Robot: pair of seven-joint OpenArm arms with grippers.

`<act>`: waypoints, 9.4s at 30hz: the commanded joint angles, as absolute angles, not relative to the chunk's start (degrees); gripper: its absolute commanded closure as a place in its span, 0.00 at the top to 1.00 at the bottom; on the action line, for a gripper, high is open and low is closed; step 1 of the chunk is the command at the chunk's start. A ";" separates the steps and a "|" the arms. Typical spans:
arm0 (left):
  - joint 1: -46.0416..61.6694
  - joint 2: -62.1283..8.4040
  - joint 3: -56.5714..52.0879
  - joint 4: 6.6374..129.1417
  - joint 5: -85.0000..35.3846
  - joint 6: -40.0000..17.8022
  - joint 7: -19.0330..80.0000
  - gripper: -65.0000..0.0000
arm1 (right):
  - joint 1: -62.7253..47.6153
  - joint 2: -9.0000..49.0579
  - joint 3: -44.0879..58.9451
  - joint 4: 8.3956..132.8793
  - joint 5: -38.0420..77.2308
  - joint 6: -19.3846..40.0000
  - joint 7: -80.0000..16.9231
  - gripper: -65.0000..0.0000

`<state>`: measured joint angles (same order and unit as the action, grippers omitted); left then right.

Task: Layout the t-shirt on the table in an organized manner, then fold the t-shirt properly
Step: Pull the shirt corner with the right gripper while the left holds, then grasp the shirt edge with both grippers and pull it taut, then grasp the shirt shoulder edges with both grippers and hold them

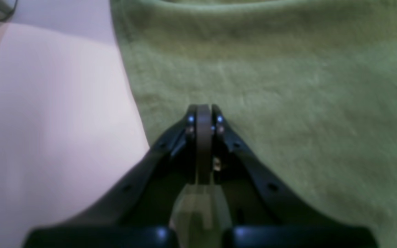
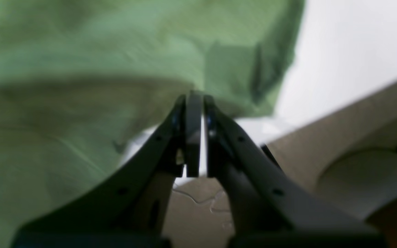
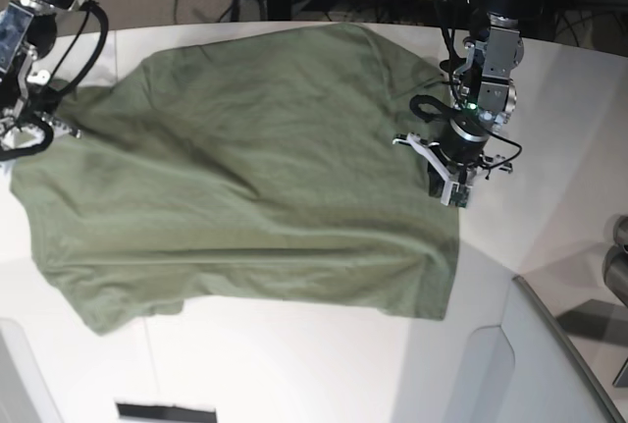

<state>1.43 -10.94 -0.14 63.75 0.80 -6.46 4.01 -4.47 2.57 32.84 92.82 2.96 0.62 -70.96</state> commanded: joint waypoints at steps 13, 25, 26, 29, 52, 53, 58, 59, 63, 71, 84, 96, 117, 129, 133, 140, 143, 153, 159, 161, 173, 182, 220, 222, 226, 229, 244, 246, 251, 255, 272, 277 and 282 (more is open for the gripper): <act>0.48 -11.38 0.13 64.84 0.57 -6.37 2.77 0.00 | -6.02 5.58 36.53 87.87 2.77 1.10 -64.40 0.46; 0.48 -11.38 -0.40 64.57 0.57 -6.37 2.77 0.00 | -5.23 5.58 38.46 81.10 2.77 6.64 -60.18 0.16; 0.48 -11.38 -0.40 64.57 0.57 -6.37 2.77 0.00 | -4.97 5.58 38.46 81.10 2.77 6.64 -60.44 0.03; 0.48 -11.38 -0.40 64.57 0.57 -6.37 2.77 0.00 | -4.70 5.58 38.11 81.19 2.77 6.64 -60.53 0.02; 0.92 -11.47 -0.40 64.84 0.57 -6.37 2.86 0.00 | 26.15 5.41 21.85 63.08 2.77 6.46 -62.11 0.06; 1.01 -11.47 -0.40 64.84 0.57 -6.37 2.86 0.00 | 27.91 5.49 20.35 58.95 2.77 6.46 -61.05 0.13; 1.10 -11.47 -0.40 64.84 0.57 -6.37 3.03 0.00 | 31.52 5.49 10.95 51.12 2.77 6.46 -56.22 0.29; 1.10 -11.47 -0.40 64.84 0.57 -6.37 3.03 0.00 | 31.52 5.49 9.27 52.62 2.68 6.29 -56.40 0.29; 1.19 -11.91 -0.40 64.84 0.57 -6.37 3.03 0.00 | 25.80 7.25 9.01 68.26 2.51 6.11 -63.16 0.29; 2.42 -13.14 -0.48 64.84 0.57 -6.37 2.86 0.00 | 10.07 7.08 21.05 85.76 2.59 6.11 -64.92 0.30; 4.00 -13.14 -0.48 65.63 0.57 -6.37 2.86 0.00 | 9.45 7.52 23.34 75.12 2.59 6.11 -56.40 0.30; 5.23 -13.93 -0.57 66.77 0.22 -6.37 2.86 0.00 | 9.45 8.40 23.34 73.71 2.59 6.11 -55.69 0.08; 6.29 -13.93 -0.57 71.43 0.48 -6.37 3.30 0.00 | -7.60 4.18 37.14 102.99 2.59 6.11 -75.74 0.00; 6.20 -13.93 -0.57 71.16 0.48 -6.37 3.21 0.00 | -12.18 1.36 45.49 105.19 2.59 6.11 -77.32 0.00; 6.20 -13.93 -0.57 71.16 0.57 -6.37 3.21 0.00 | -14.55 -0.92 45.76 108.09 2.59 6.11 -77.32 0.00; 6.20 -13.93 -0.57 71.16 0.57 -6.37 3.30 0.00 | -16.84 -3.12 45.85 108.09 2.59 6.11 -77.05 0.00; 6.20 -13.93 -0.57 71.16 0.57 -6.37 3.30 0.00 | -18.15 -3.12 45.85 108.09 2.59 6.11 -77.32 0.00; 6.11 -14.02 -0.57 71.34 0.57 -6.37 3.30 0.00 | -22.55 0.84 35.30 113.54 2.68 6.20 -77.32 0.28; 6.02 -14.02 -0.66 71.60 0.04 -6.37 3.30 0.00 | -20.97 2.86 33.36 113.80 2.77 6.55 -69.67 0.39; 4.53 -13.58 -0.57 71.34 0.04 -6.37 3.38 0.00 | -18.68 4.09 33.27 111.69 2.77 6.64 -62.02 0.28; 0.84 -11.12 0.22 62.81 0.22 -6.37 3.47 0.00 | 1.45 14.11 27.65 74.77 2.77 12.00 -52.00 0.00; -2.33 -11.38 0.22 55.25 0.57 -6.37 2.95 0.00 | 9.19 14.11 27.56 56.40 2.59 14.11 -46.55 0.00; -30.90 -9.10 8.04 34.86 -9.27 -6.37 -8.92 0.00 | 23.16 18.42 28.09 47.60 2.59 13.85 -30.11 0.00; -25.71 -10.86 8.66 45.41 -12.44 -6.37 -1.98 0.00 | 19.12 18.15 28.09 56.75 2.77 14.02 -33.27 0.00; -11.30 -12.35 8.04 70.64 -12.97 -6.37 9.36 0.00 | 9.80 14.73 28.26 76.62 2.77 14.11 -41.54 0.00; -2.68 -13.67 7.96 82.59 -13.14 -6.37 13.58 0.00 | 2.86 11.91 28.26 88.40 2.77 14.20 -46.73 0.00; 6.73 -13.41 7.25 86.81 -13.49 -6.37 14.20 0.32 | -13.49 2.15 28.26 101.93 2.77 14.20 -51.03 0.00; 6.55 -13.41 7.34 84.88 -13.49 -6.37 14.29 0.39 | -14.20 2.15 28.26 101.93 2.77 14.20 -51.03 0.00; 7.69 -13.41 7.96 83.65 -13.49 -6.37 14.29 0.47 | -15.34 2.15 28.26 101.67 2.77 14.20 -51.03 0.00; 8.84 -14.46 7.34 83.82 -12.97 -6.37 15.25 0.47 | -15.52 2.15 28.26 101.58 2.77 14.20 -51.03 0.00; -1.63 -15.25 1.36 97.45 -13.05 -6.55 66.77 0.47 | -16.31 1.98 28.18 101.58 2.77 14.20 -51.03 0.00; -5.05 -15.25 3.21 94.20 -13.14 -6.64 68.00 0.47 | -16.31 0.92 28.18 101.67 2.77 14.20 -51.03 0.00; -7.16 -15.08 10.15 86.37 -13.41 -6.64 68.70 0.47 | -16.31 0.84 28.09 101.67 2.77 14.20 -51.03 0.00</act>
<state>-6.55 -14.39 10.46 85.80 -13.80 -6.50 68.47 -16.58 0.19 27.81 100.79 2.72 14.17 -51.86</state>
